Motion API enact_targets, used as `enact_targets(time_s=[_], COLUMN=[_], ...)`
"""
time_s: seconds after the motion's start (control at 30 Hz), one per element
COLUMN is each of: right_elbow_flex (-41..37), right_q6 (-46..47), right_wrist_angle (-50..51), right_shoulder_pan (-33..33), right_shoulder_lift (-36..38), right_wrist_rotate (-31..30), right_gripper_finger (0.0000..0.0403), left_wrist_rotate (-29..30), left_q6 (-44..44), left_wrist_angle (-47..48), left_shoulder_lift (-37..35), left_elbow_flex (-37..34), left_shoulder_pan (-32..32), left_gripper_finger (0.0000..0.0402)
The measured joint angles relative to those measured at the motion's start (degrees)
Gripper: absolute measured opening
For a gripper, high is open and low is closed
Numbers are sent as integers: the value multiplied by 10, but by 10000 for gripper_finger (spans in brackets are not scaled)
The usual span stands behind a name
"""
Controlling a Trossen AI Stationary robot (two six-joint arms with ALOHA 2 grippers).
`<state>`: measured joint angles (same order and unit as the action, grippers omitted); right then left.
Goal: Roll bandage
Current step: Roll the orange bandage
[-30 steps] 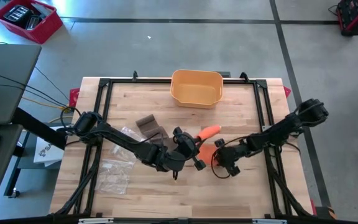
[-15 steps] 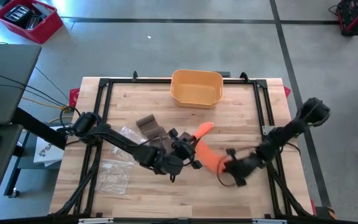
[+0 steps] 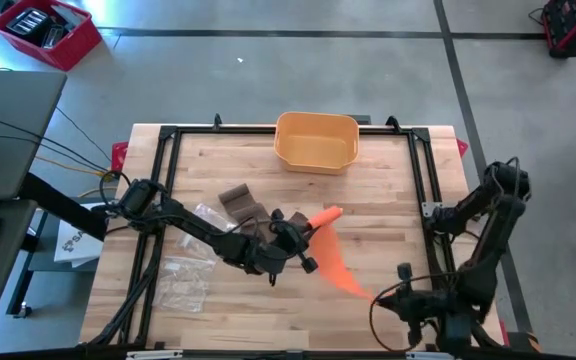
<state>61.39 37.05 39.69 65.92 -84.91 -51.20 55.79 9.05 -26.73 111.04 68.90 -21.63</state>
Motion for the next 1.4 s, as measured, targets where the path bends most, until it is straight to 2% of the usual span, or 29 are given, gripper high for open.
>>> enact_targets(time_s=[0.1,0.23,0.33,0.4,0.47,0.6,0.7,0.87,0.97,1.03,1.13,1.2,1.4], right_elbow_flex=[73,144,182,195,196,179,157,146,146,146,146,146,146], right_q6=[-52,-142,-164,-148,-125,-97,-69,20,63,98,143,157,135], right_wrist_angle=[64,102,147,160,166,167,168,160,148,147,148,148,149], right_shoulder_pan=[-19,-23,-16,-9,-8,-8,-5,10,32,50,70,79,63], right_shoulder_lift=[-17,-19,-20,-18,-18,-24,-32,-30,-30,-32,-33,-38,-48], right_wrist_rotate=[-67,-160,-233,-247,-208,-66,-26,33,90,118,120,107,106], right_gripper_finger=[0,0,0,0,0,0,0,0,0,0,0,0,0], left_wrist_rotate=[-8,-5,56,101,115,99,102,103,73,3,-99,-141,-153], left_q6=[8,13,29,17,-11,-118,-176,-199,-156,-102,-11,40,148], left_wrist_angle=[5,34,32,-2,-50,-171,-205,-198,-179,-179,-179,-178,-185], left_shoulder_lift=[0,0,0,0,-4,-20,-31,-42,-41,-40,-35,-21,42], left_elbow_flex=[0,0,0,0,0,0,0,0,-20,-48,-87,-106,-119], left_shoulder_pan=[-2,-4,-17,-30,-41,-57,-67,-71,-54,-38,-11,0,11], left_gripper_finger=[5,5,5,5,5,5,5,5,5,5,5,5,5])
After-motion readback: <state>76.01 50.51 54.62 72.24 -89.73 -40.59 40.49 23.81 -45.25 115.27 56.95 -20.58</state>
